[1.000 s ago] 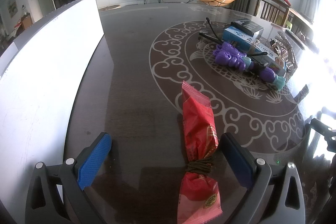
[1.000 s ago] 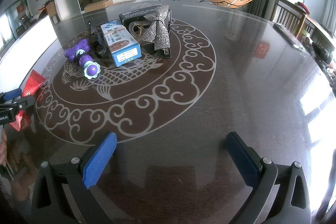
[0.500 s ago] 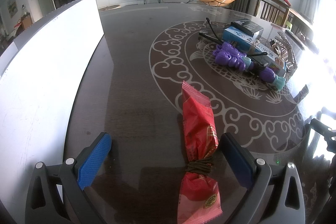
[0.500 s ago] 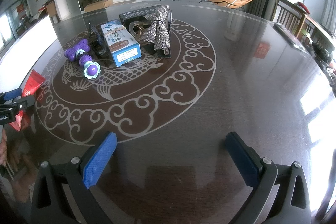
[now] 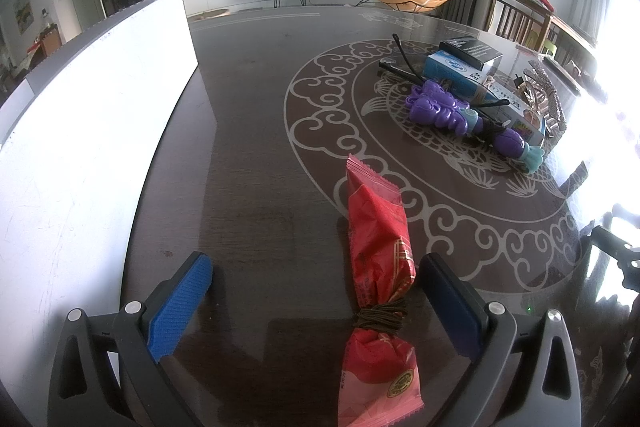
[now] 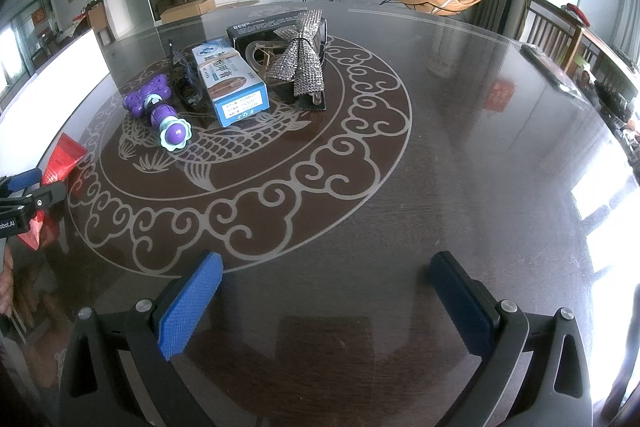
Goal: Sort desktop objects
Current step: 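Hold the red tube lifted in the left tool above the table, then move the right tool down over the purple toy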
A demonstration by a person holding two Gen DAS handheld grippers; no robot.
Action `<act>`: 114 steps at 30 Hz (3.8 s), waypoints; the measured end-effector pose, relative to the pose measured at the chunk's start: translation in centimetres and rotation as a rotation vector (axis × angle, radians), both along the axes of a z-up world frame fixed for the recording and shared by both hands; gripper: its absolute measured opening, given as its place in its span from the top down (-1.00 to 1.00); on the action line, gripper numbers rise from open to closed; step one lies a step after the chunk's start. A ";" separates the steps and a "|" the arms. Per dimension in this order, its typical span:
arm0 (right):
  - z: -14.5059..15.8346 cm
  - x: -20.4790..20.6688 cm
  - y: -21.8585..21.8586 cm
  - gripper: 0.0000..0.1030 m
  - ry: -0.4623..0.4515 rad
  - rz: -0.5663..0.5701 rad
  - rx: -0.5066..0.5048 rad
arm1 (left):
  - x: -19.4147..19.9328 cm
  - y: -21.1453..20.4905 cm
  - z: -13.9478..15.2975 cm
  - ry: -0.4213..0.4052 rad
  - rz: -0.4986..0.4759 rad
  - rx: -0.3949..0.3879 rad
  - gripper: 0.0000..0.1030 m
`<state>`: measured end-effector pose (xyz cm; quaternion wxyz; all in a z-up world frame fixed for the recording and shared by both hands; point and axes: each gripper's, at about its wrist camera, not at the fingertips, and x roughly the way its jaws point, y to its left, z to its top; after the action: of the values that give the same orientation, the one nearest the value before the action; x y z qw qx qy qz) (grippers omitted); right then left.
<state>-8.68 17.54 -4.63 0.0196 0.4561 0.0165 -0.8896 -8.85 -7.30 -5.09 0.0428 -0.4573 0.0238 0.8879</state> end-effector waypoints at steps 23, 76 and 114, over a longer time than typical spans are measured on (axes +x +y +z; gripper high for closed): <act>0.5 -1.2 -0.4 -1.00 -0.057 0.052 -0.059 | 0.0 0.0 0.0 0.000 0.000 0.000 -1.00; 0.2 2.5 -10.2 -1.00 -0.002 0.260 -0.003 | 0.1 -0.1 0.1 0.000 0.003 0.003 -1.00; 0.2 2.4 -10.2 -1.00 -0.002 0.261 -0.003 | 0.1 0.0 0.1 0.000 0.003 0.003 -1.00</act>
<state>-6.30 7.34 -4.48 0.1360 0.4510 0.0745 -0.8790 -8.78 -7.34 -5.03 0.0421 -0.4574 0.0219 0.8880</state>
